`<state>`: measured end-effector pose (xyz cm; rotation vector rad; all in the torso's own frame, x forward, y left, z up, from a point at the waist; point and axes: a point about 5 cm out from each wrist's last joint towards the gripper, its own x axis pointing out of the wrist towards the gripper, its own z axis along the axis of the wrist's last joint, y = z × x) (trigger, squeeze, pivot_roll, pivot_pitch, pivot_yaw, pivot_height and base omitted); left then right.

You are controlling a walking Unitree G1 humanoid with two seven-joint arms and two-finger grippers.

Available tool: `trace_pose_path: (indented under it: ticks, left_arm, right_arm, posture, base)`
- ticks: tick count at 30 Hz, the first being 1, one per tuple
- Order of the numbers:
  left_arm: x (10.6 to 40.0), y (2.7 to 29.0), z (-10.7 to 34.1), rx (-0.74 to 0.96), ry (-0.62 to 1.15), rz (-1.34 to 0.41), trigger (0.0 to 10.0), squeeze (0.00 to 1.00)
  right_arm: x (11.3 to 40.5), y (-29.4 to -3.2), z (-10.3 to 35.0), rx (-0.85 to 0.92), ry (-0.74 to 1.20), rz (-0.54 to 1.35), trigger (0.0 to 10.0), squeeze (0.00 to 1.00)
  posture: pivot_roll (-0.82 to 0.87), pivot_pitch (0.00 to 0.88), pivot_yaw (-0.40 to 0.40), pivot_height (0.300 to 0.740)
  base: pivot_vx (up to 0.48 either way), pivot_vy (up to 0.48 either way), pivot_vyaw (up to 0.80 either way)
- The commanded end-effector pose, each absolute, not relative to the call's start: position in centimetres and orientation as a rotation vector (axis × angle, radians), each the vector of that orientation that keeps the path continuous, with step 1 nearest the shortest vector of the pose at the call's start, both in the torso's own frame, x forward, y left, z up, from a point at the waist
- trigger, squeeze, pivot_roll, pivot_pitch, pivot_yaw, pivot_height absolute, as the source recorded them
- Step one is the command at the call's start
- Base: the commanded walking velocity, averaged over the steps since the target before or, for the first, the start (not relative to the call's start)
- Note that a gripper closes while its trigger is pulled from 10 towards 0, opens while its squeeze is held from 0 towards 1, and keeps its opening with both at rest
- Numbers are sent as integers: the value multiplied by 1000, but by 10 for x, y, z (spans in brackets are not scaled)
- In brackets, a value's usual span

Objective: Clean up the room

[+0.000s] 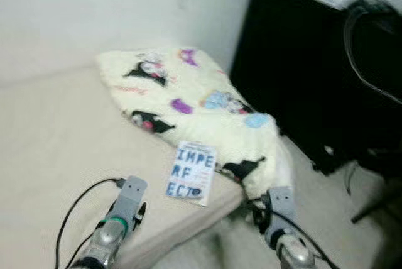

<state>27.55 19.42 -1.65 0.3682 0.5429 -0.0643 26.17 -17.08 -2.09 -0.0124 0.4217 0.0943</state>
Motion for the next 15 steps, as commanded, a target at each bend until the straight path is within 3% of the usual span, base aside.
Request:
trace_pose_path:
  ticks: [1,5,15]
  left_arm:
    - [271,188,-22,371,566,-90,10000,0]
    - [271,188,-22,375,565,-93,10000,0]
    - [272,187,-20,393,548,-116,10000,0]
  right_arm:
    - [252,-176,-29,-12,463,79,10000,0]
    - [252,-176,-29,-12,462,78,10000,0]
    - [253,-177,-28,17,455,64,10000,0]
  posture:
    - [10,73,-36,720]
    - [10,73,-36,720]
    - [10,72,-34,720]
  base:
    - [0,0,794]
    - [0,0,788]
    - [0,0,0]
